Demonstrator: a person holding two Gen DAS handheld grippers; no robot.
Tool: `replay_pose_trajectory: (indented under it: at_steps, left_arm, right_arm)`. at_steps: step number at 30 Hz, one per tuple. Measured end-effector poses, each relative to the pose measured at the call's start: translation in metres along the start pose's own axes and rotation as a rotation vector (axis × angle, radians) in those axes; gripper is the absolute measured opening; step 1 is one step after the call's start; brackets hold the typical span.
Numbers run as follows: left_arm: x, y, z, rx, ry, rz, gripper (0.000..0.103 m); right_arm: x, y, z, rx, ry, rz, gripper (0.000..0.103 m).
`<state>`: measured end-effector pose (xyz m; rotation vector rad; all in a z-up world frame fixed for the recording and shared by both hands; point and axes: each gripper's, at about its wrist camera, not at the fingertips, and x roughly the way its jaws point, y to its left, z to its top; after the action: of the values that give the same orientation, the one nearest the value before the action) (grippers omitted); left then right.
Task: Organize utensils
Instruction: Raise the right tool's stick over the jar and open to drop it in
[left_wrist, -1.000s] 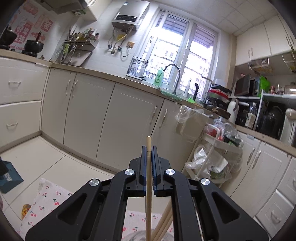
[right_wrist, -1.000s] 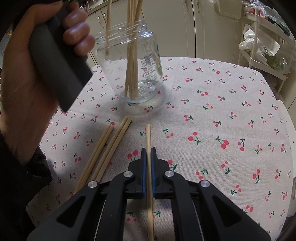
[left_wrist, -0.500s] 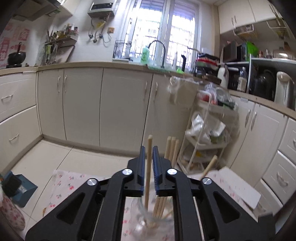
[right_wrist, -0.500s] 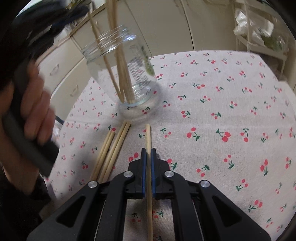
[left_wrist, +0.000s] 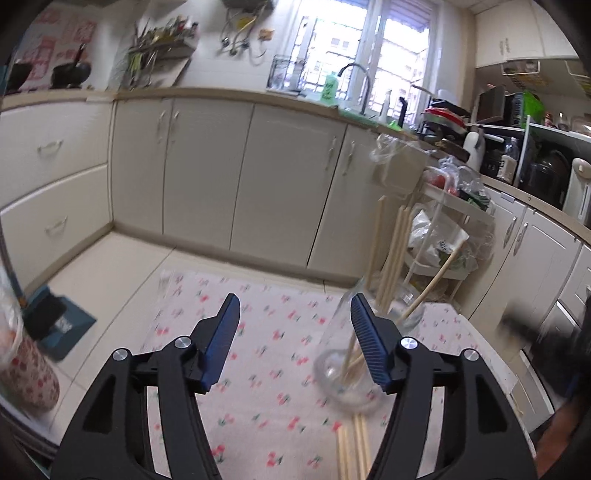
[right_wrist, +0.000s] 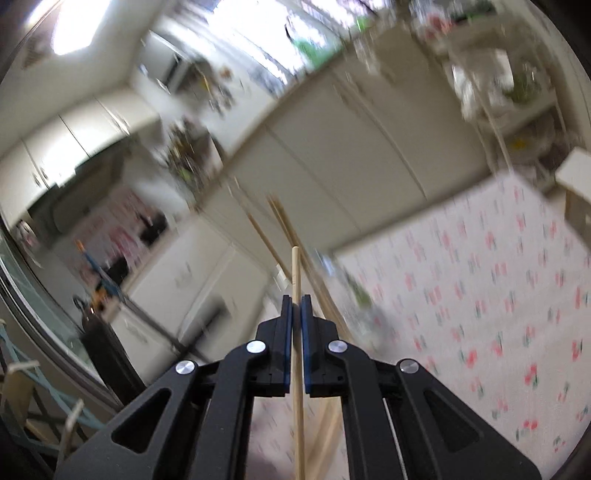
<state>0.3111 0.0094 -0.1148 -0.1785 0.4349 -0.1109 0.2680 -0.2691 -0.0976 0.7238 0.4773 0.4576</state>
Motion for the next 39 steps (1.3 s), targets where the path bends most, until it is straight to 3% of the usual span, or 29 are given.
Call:
replay_pose_trajectory:
  at_steps: [6, 11, 19, 28, 39]
  left_arm:
    - [-0.001, 0.016, -0.017, -0.044, 0.031, -0.005, 0.059]
    - [0.001, 0.021, -0.023, -0.076, 0.029, -0.01, 0.059]
    - [0.005, 0.03, -0.033, -0.129, 0.035, -0.033, 0.059]
    - [0.007, 0.038, -0.033, -0.171, 0.038, -0.069, 0.059]
    - [0.008, 0.039, -0.033, -0.176, 0.041, -0.058, 0.059]
  right_arm:
    - [0.013, 0.033, 0.029, -0.057, -0.181, 0.009, 0.006]
    - [0.041, 0.048, 0.044, -0.11, -0.322, -0.051, 0.006]
    - [0.078, 0.061, 0.055, -0.204, -0.452, -0.164, 0.006]
    - [0.113, 0.065, 0.037, -0.291, -0.405, -0.287, 0.006]
    - [0.112, 0.07, 0.009, -0.383, -0.351, -0.294, 0.006]
